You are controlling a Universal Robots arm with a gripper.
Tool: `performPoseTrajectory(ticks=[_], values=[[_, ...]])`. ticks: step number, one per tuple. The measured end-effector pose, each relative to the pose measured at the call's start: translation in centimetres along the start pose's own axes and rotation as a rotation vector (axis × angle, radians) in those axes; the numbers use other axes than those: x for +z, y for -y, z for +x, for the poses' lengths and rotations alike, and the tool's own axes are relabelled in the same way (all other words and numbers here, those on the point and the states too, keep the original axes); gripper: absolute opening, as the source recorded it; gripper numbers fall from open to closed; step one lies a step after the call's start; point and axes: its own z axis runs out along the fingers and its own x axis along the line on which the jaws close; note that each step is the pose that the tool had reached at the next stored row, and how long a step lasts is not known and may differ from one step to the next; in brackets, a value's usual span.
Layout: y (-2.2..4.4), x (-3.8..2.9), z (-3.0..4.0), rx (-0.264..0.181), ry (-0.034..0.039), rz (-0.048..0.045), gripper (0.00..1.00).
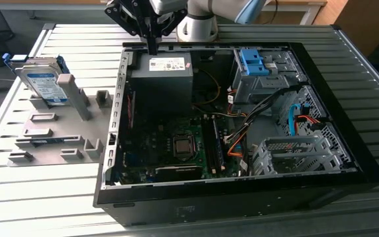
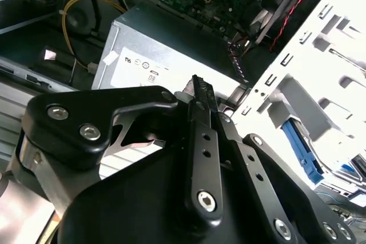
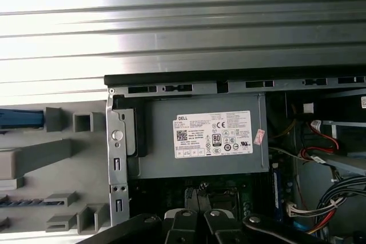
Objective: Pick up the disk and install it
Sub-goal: 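Reach for the disk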
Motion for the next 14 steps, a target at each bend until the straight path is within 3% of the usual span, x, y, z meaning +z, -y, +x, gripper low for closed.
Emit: performPoseTrajectory(ticks=[14], values=[[0.07,0.01,0.81,0.0,0.0,0.0,0.11]])
